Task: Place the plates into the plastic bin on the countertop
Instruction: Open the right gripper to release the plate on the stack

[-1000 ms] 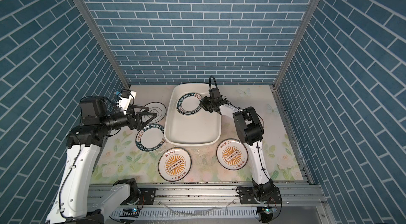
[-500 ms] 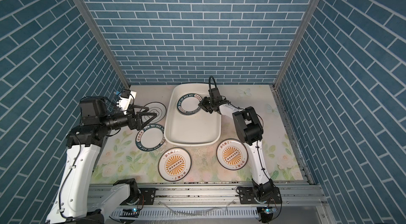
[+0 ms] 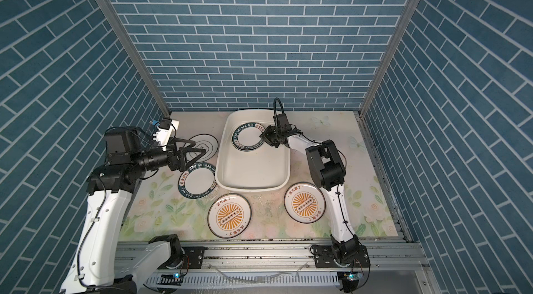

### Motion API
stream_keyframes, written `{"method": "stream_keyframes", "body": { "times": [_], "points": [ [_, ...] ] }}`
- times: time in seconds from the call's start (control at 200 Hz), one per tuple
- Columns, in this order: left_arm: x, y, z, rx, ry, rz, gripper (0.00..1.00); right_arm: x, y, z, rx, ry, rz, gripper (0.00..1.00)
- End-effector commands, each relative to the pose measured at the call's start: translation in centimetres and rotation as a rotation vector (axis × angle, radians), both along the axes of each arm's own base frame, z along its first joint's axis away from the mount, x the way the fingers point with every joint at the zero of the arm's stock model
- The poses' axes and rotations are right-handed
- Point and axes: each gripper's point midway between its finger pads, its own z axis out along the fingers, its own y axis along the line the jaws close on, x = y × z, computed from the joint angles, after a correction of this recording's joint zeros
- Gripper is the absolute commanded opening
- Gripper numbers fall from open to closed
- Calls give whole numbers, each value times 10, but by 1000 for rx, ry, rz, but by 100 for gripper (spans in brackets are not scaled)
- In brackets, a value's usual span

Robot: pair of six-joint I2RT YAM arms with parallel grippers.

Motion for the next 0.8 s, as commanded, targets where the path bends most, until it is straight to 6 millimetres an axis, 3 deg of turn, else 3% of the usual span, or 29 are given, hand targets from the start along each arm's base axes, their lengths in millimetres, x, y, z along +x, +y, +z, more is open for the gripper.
{"method": "stream_keyframes", "body": {
  "times": [0.0, 0.795],
  "points": [
    [-6, -1, 2, 0, -10, -11, 100, 2, 0, -2, -18, -4, 15, 31],
    [-9, -1, 3, 3, -24, -14, 100, -4, -5, 1, -61, 5, 29, 35]
  ]
}}
